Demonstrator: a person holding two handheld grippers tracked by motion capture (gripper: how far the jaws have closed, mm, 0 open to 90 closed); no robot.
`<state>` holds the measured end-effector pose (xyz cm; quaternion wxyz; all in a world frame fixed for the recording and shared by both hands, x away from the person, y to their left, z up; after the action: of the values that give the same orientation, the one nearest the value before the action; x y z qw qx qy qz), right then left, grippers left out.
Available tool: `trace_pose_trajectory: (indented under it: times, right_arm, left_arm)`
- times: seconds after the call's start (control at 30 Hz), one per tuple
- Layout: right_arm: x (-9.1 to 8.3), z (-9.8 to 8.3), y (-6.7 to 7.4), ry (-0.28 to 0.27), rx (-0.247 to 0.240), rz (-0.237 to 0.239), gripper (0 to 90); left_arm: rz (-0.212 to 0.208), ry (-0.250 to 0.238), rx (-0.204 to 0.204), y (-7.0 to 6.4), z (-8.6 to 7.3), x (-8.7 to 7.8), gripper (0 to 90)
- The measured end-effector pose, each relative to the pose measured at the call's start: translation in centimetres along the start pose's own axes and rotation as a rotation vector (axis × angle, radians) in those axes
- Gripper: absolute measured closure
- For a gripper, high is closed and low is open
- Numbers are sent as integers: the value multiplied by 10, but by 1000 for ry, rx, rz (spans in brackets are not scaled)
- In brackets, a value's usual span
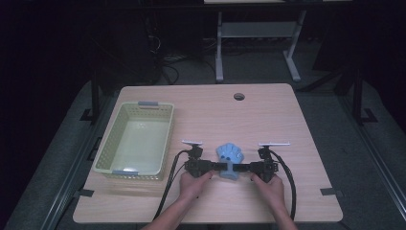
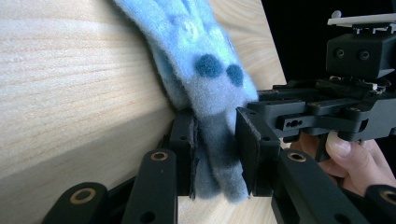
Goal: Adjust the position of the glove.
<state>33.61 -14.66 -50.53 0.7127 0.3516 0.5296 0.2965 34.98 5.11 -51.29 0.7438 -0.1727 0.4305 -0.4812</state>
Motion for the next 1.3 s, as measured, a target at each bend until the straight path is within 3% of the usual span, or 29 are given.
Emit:
trace_pose_trajectory:
  times: [0.6,0.9,1.3]
  right_arm:
    - [-1,-1,1,-16,6,28,779]
    - [0,-2,1,-21,4,16,792]
    - [-5,-1,3,-40,-2,36,798]
  left_arm:
    - [-11,-9,5,0,2,-1,705]
    - [-1,-11,16,-1,1,0,707]
    - [-35,-30,13,-4,4,-1,707]
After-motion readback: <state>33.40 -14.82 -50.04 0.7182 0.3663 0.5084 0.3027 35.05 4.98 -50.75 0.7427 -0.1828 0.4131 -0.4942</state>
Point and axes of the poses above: each handheld gripper's, and its own axes: x roughly forward along the jaws, z roughly out of its top, y roughly to its left, the point moved 4 cm from there along x, roughly forward along the jaws, and after that the axes turned 15 degrees about x, right-handed, at the moved point
